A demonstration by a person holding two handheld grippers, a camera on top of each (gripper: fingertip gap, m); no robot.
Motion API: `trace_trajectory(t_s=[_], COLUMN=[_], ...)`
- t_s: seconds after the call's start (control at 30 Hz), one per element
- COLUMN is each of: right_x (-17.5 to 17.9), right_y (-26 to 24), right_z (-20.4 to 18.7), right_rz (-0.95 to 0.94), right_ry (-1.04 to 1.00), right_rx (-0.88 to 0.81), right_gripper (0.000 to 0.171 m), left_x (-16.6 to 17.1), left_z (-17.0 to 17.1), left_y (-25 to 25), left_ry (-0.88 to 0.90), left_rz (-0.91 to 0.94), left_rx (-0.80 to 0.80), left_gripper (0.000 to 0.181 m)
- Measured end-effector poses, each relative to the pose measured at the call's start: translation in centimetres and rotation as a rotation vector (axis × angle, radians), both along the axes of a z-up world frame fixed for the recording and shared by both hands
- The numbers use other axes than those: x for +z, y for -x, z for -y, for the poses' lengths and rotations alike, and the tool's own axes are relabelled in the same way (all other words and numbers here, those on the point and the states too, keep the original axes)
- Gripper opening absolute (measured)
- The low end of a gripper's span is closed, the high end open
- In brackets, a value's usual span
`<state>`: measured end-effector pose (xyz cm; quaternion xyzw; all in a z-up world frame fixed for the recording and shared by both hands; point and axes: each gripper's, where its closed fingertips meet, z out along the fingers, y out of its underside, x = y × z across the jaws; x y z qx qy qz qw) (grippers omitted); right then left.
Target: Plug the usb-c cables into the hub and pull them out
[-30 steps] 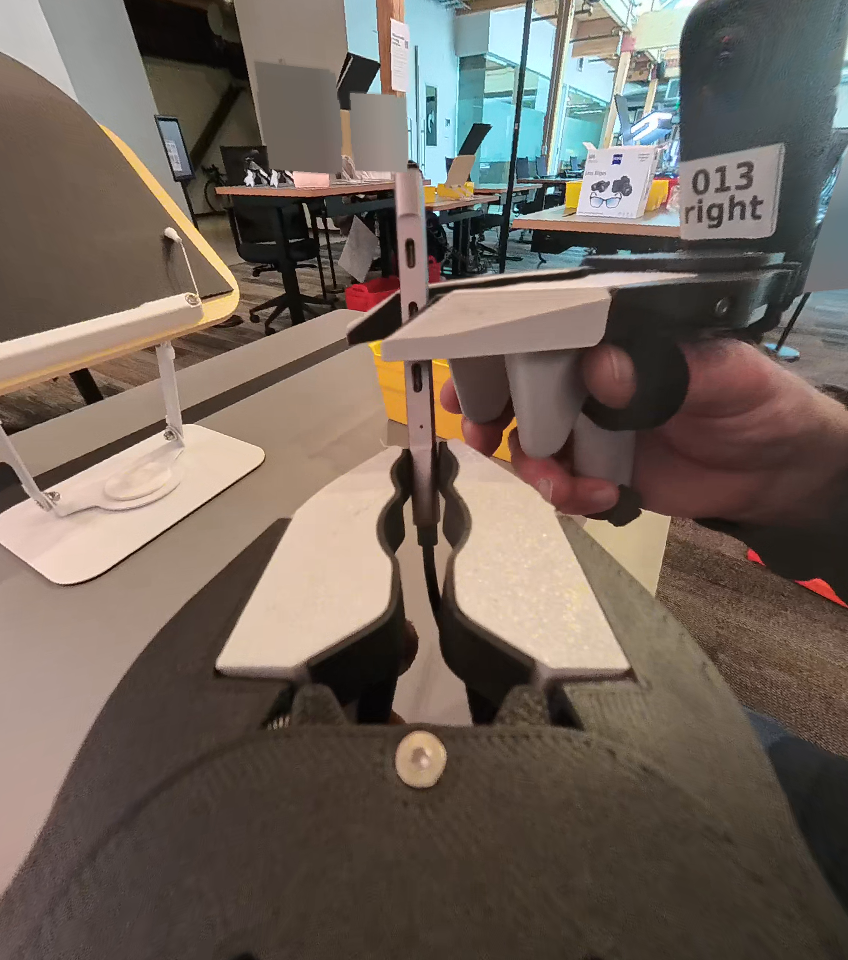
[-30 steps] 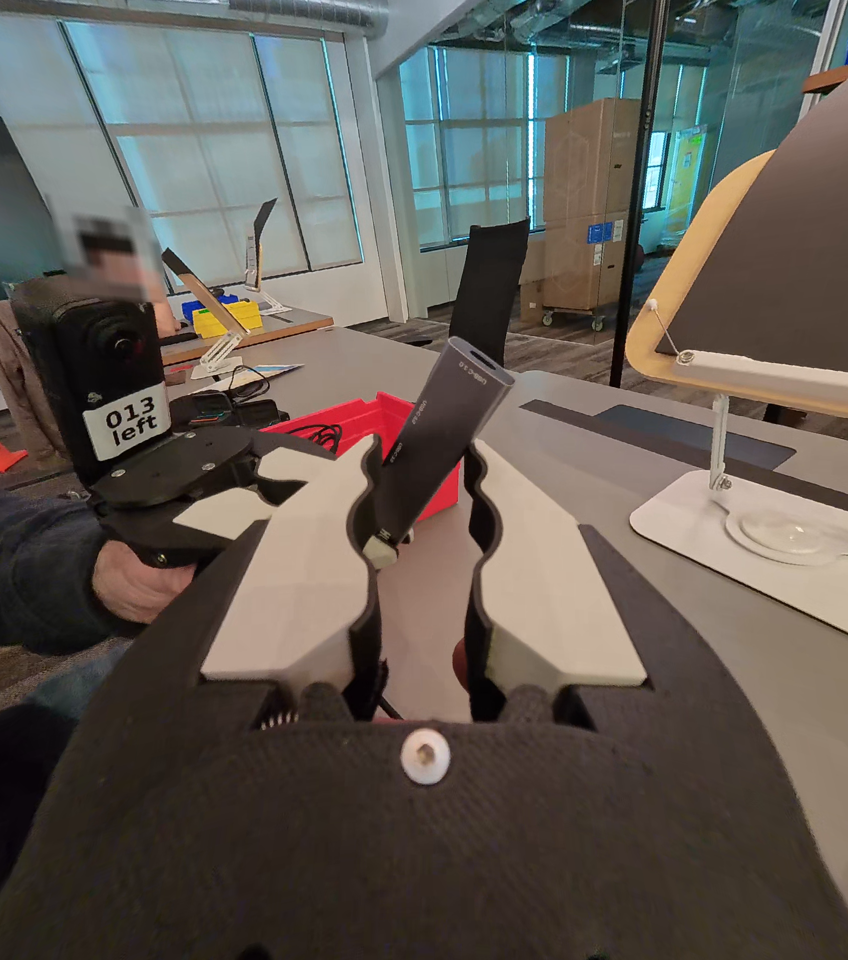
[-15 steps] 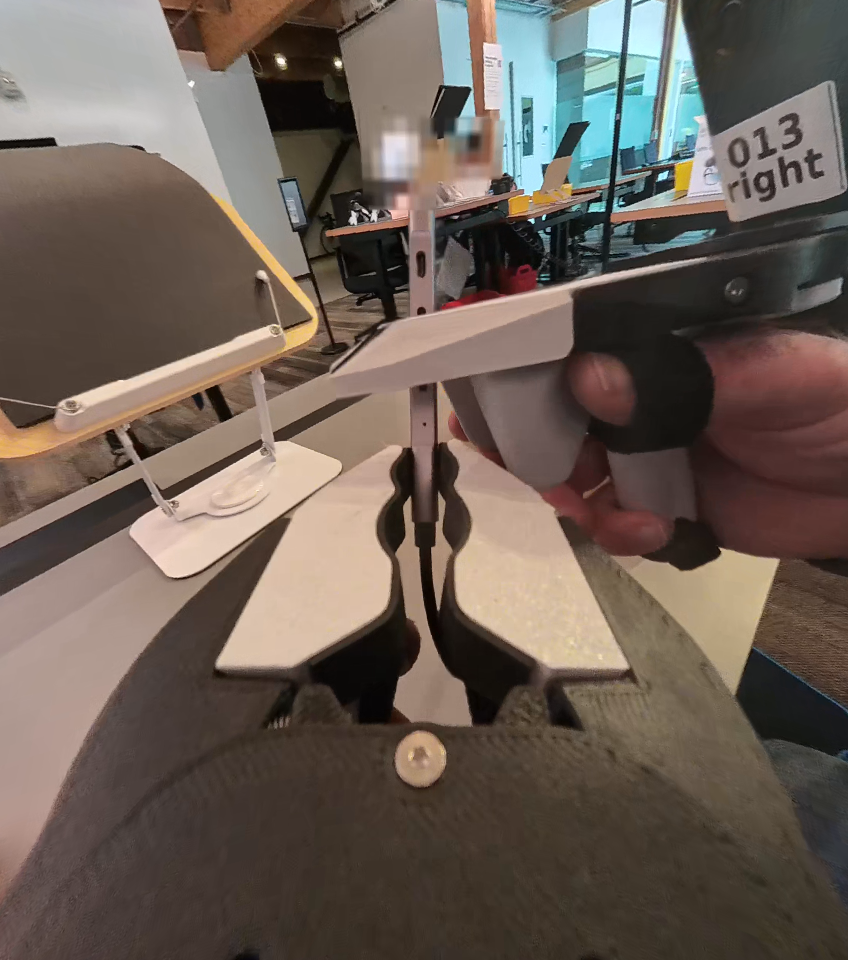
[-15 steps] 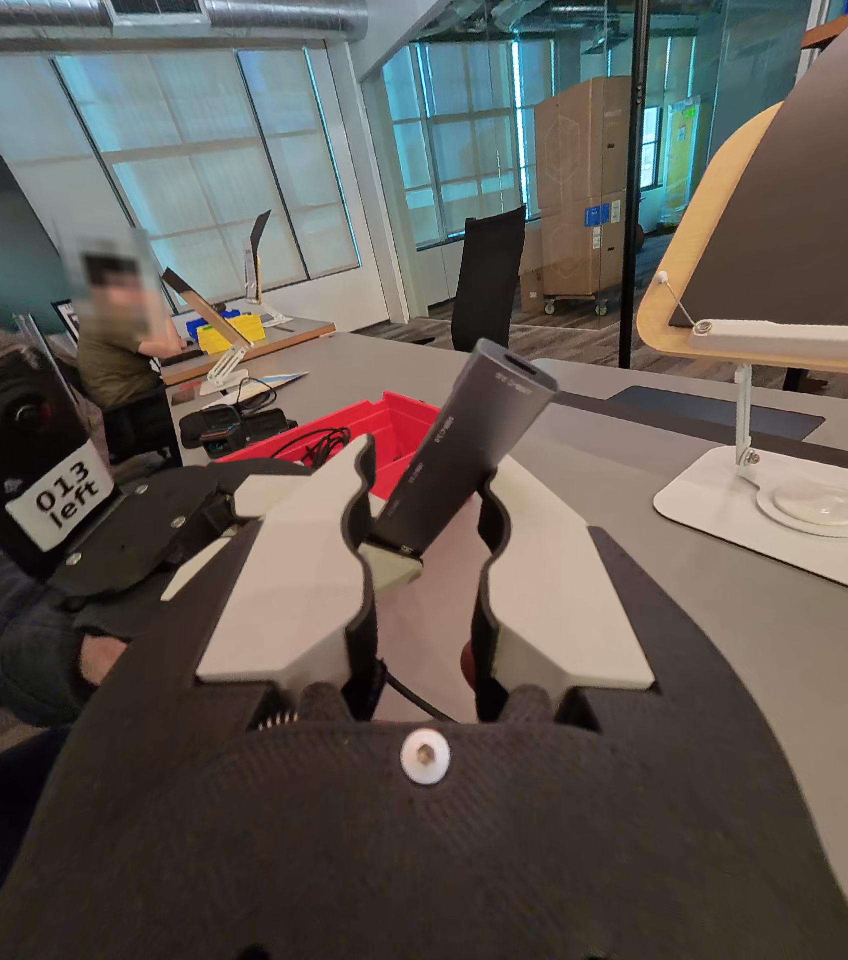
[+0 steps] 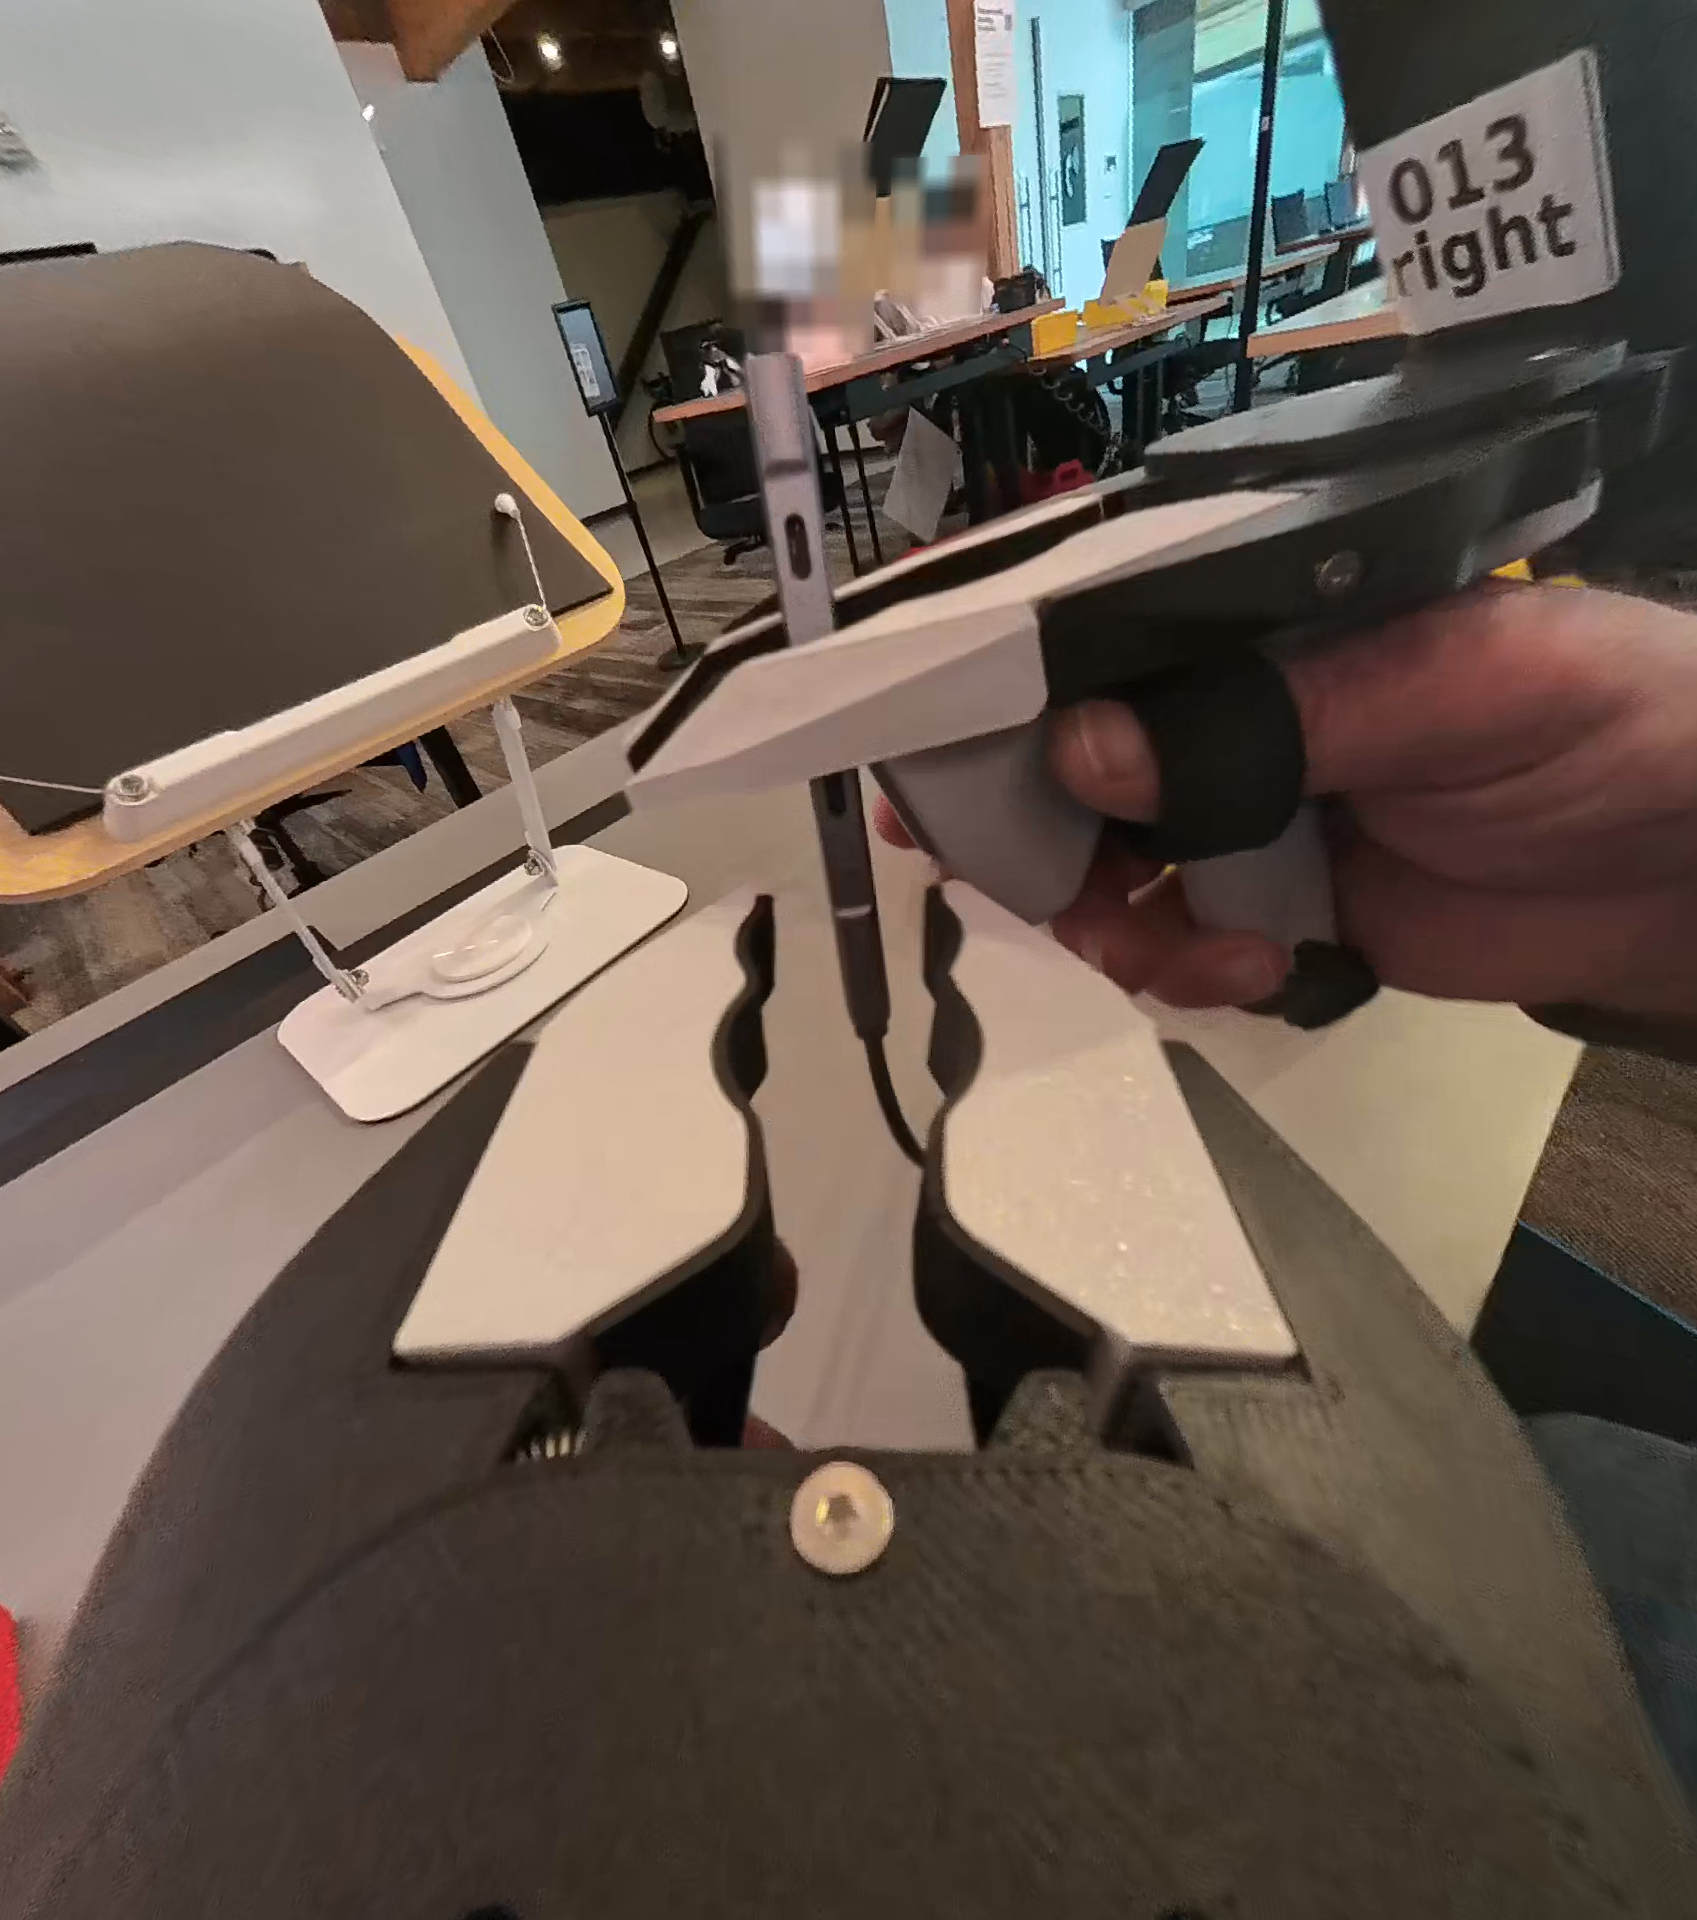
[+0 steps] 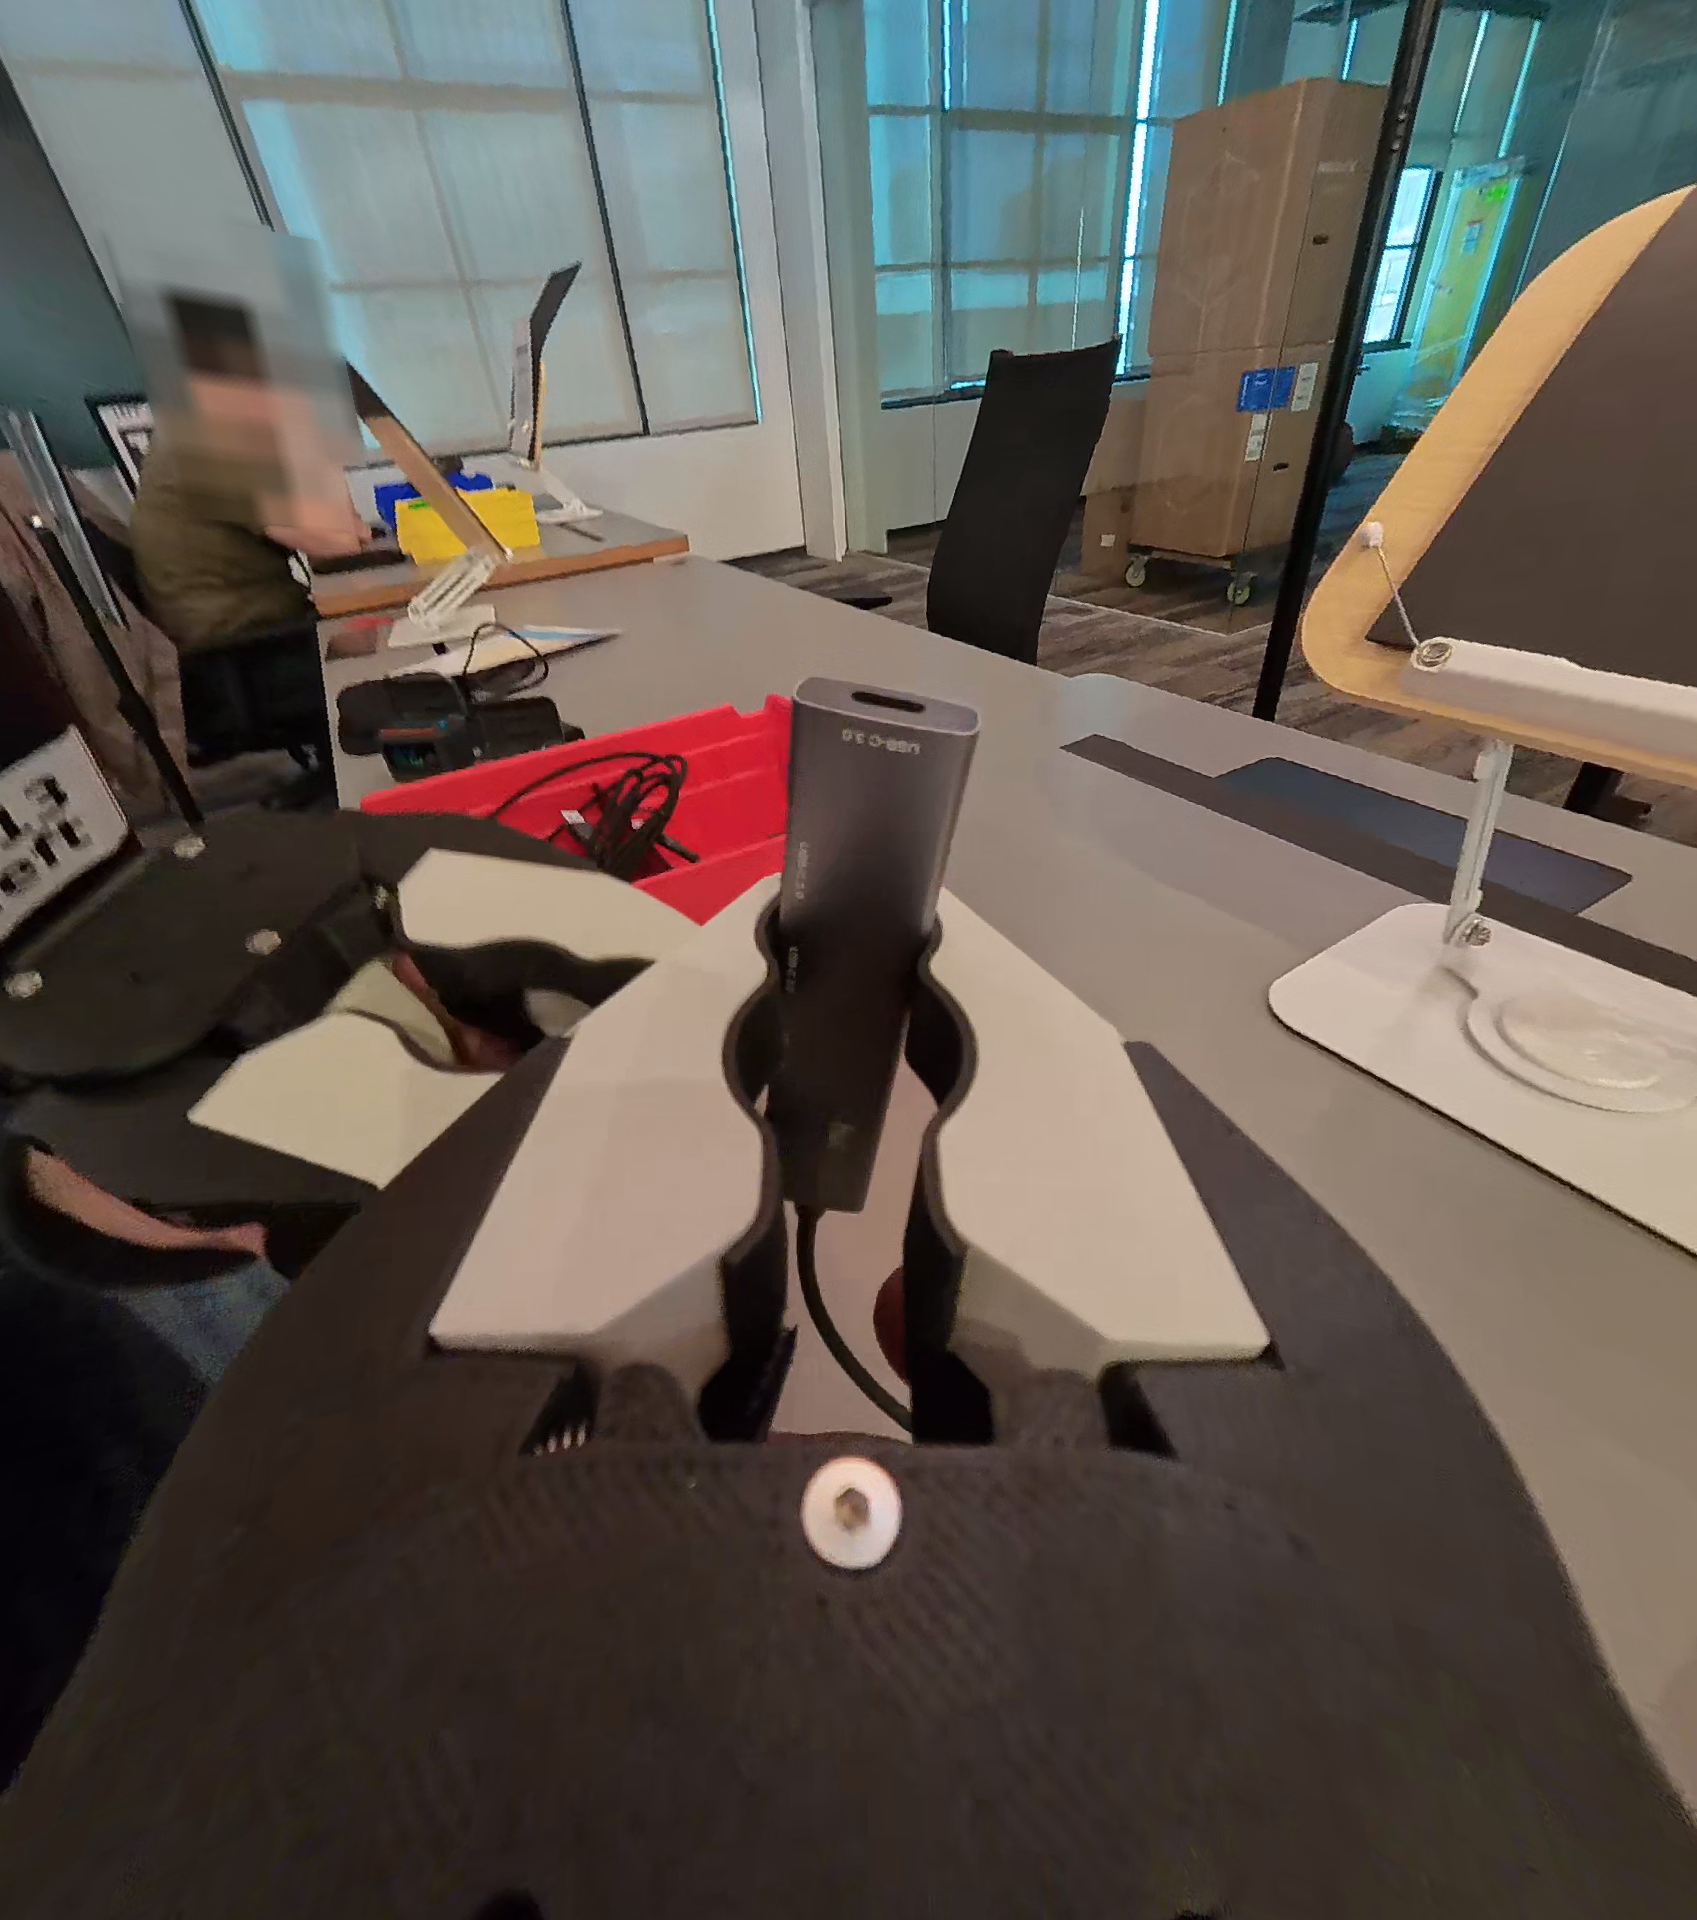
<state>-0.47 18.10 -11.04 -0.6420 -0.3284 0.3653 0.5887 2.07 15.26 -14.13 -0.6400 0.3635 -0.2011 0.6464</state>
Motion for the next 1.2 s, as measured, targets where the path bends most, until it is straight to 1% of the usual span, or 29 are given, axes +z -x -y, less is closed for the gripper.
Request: trace_trajectory(t_s=[0.03,0.17,0.33,0.4,0.53,0.6,0.77,0.87,1.0,1.07,1.2], right_x=[-0.2,-0.8,-3.6,-4.2,-5.3,-5.5,-6.0,-6.5,-7.0,-7.1,-7.2], right_y=[-0.1,0.1,0.3,0.6,1.1,1.4,2.0,2.2,2.4,2.4,2.5], right_z=[0.0,0.6,1.3,2.1,3.5,4.4,6.2,7.2,9.0,9.4,9.6], right_rz=[0.018,0.099,0.376,0.426,0.478,0.482,0.505,0.526,0.536,0.53,0.519], right_ry=[-0.009,-0.052,-0.17,-0.213,-0.28,-0.312,-0.347,-0.352,-0.351,-0.35,-0.355], right_rx=[0.009,0.074,0.143,0.206,0.311,0.366,0.471,0.534,0.636,0.66,0.671], right_gripper=[0.015,0.015,0.015,0.014,0.014,0.015,0.015,0.015,0.014,0.015,0.015], left_x=[0.0,0.4,2.1,2.6,3.0,2.7,1.6,1.0,0.3,0.1,0.1], left_z=[0.2,0.6,0.7,0.7,1.6,2.3,4.9,5.8,6.3,6.9,7.0], left_y=[0.2,1.6,3.6,4.2,4.7,4.3,2.1,1.2,0.6,0.3,0.1], left_ry=[0.006,0.007,-0.033,-0.055,-0.089,-0.1,-0.115,-0.116,-0.094,-0.072,-0.067], left_rz=[-0.01,-0.041,-0.065,-0.101,-0.167,-0.207,-0.267,-0.292,-0.294,-0.277,-0.247], left_rx=[-0.006,-0.013,0.002,0.003,-0.051,-0.092,-0.273,-0.337,-0.397,-0.437,-0.446], left_gripper=[0.03,0.033,0.031,0.031,0.031,0.035,0.04,0.039,0.032,0.026,0.025])
